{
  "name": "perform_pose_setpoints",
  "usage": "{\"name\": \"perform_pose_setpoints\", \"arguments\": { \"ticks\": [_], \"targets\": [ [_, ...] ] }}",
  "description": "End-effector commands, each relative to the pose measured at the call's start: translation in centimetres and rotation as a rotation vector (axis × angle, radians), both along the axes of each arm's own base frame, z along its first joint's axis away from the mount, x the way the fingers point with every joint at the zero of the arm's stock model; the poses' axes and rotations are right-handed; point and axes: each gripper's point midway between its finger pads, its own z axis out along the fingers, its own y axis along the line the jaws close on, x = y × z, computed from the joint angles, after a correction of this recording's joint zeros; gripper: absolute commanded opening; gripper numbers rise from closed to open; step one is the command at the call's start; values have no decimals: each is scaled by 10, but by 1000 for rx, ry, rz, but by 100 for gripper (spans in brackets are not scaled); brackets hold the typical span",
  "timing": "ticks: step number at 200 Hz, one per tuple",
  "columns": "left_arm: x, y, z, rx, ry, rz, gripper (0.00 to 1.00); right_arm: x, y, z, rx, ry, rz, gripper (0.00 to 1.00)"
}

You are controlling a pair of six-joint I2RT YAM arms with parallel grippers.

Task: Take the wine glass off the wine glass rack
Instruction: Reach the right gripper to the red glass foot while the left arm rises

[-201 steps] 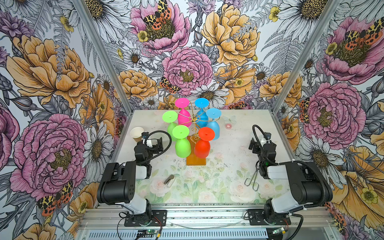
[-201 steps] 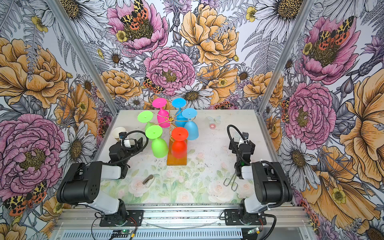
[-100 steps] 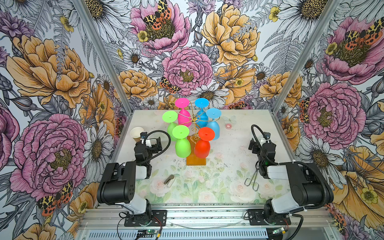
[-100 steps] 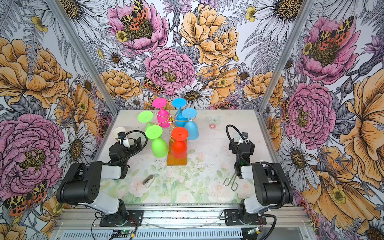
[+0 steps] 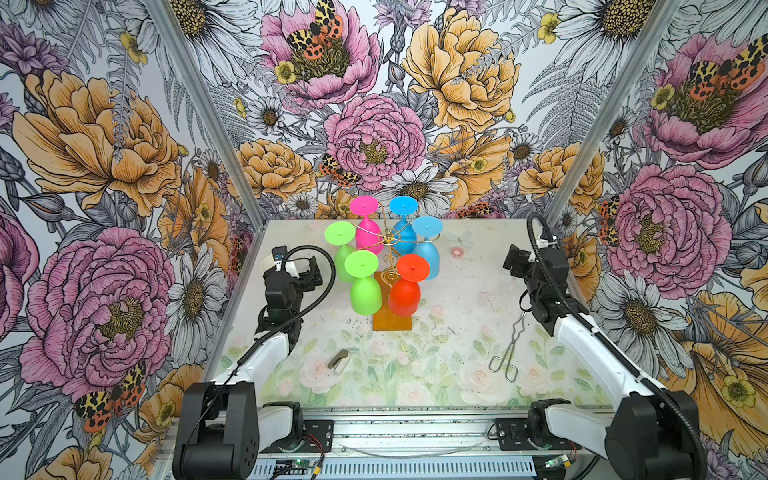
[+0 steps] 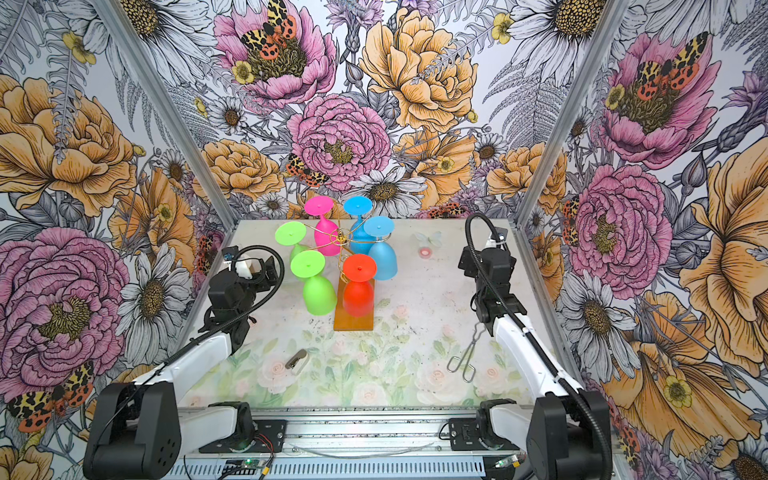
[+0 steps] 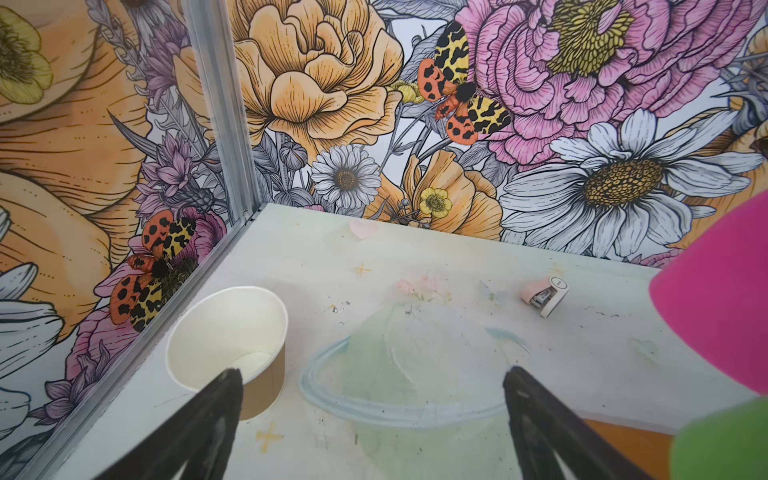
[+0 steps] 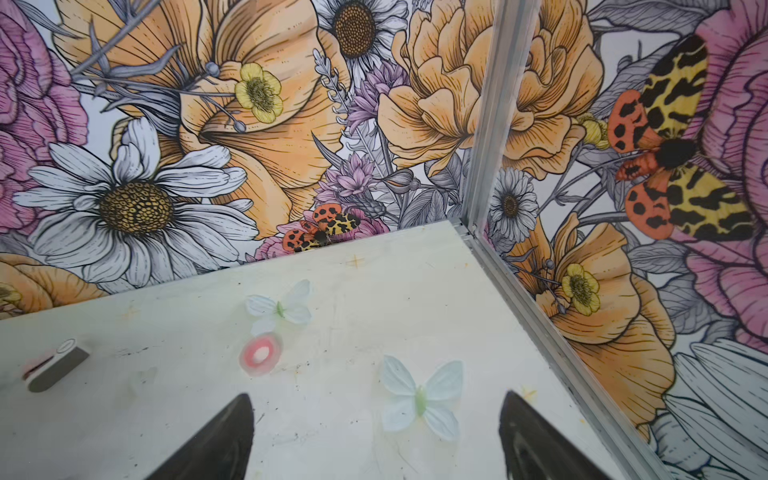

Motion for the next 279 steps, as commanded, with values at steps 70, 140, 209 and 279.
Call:
{"name": "perform_pose_setpoints", "arguments": {
  "ticks": [70, 140, 209, 279],
  "targets": [
    [-71, -13, 54, -72, 112, -33, 99, -68, 133, 46, 569, 218, 590, 82],
    [-119, -71, 72, -139, 79, -398, 99, -96, 197, 95, 667, 245, 883, 72],
    [-131, -87, 79, -147, 53, -495, 99, -125, 255, 100, 686, 341, 1093, 67],
    [-135, -89, 82, -142, 40, -505, 99, -125, 275, 100, 722, 373, 1131, 59]
  ]
}}
